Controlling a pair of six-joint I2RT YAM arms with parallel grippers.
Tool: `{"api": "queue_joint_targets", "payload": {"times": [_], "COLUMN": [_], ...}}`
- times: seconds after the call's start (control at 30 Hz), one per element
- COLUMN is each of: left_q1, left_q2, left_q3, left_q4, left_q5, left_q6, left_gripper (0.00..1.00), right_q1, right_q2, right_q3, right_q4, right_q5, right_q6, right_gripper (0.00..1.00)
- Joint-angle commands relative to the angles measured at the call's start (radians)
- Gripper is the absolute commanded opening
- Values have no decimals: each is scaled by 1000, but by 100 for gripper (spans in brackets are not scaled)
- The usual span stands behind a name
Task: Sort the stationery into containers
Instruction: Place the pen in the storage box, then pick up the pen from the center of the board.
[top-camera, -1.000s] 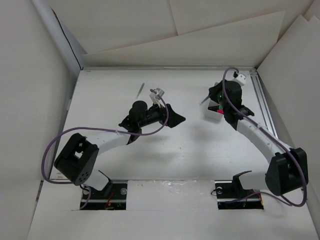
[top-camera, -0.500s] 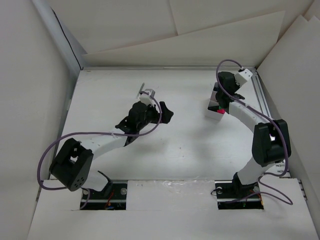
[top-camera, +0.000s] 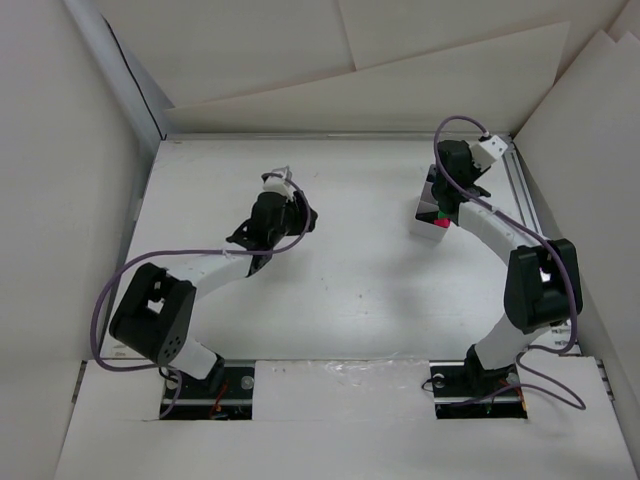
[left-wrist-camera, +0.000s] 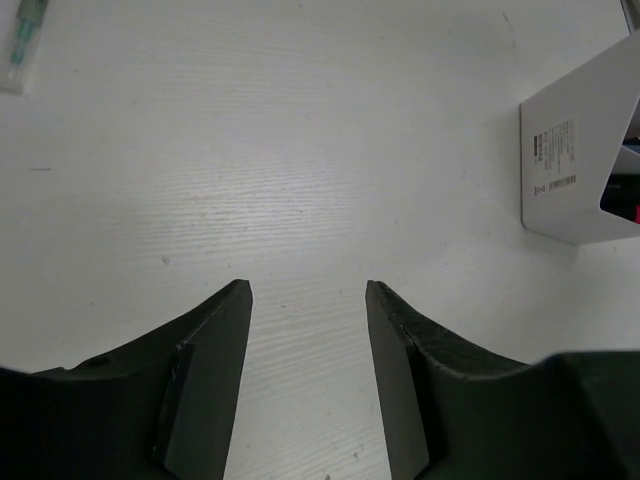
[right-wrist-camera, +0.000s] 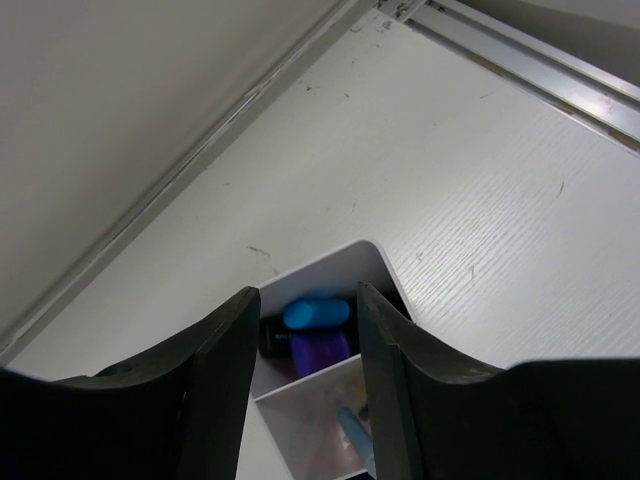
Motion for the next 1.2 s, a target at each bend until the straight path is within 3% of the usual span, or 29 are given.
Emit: {"api": "queue_joint_targets", "payload": {"times": [0.0, 0.03, 0.17, 0.3, 0.37, 0.43, 0.5, 0.63, 0.67, 0.77, 0.9, 1.17], "left_q1": [-3, -3, 17, 93, 132, 190, 219, 232, 232, 232, 232, 232], "left_q2": [1, 1, 62, 128, 185, 236, 298, 377, 397, 469, 573, 675], "left_q3": [84, 95, 188, 265, 296, 365, 425, 521, 555, 672, 810, 917], "left_q4": [-19, -19, -87, -141, -172, -214, -268, -317, -343, -426, -512, -610], "left_q5": [-63, -76, -149, -145, -134, -116, -99, -99, -99, -143, -105, -126], "left_q6": [0, 0, 0, 0, 0, 0, 0, 41, 52, 98, 175, 210], "left_gripper": [45, 45, 62, 65, 65, 65, 65, 70, 72, 72, 70, 60], "right_q1": [10, 19, 41, 59, 71, 72, 72, 81, 81, 102, 113, 144], "right_q2": [-50, -68, -259, -445, -517, -609, -665, -770, -780, -780, -758, -734], "right_q3": [11, 11, -61, -168, -219, -290, -354, -406, -407, -419, -419, -408], "right_q4": [-21, -32, -62, -62, -62, -62, -62, -62, -62, -62, -72, -72], "right_q5": [-44, -53, -127, -267, -352, -411, -467, -553, -572, -610, -635, -696], "right_q6": [42, 42, 66, 89, 89, 100, 112, 112, 112, 103, 103, 91], "right_gripper": [50, 51, 56, 54, 40, 12, 7, 17, 26, 39, 46, 48]}}
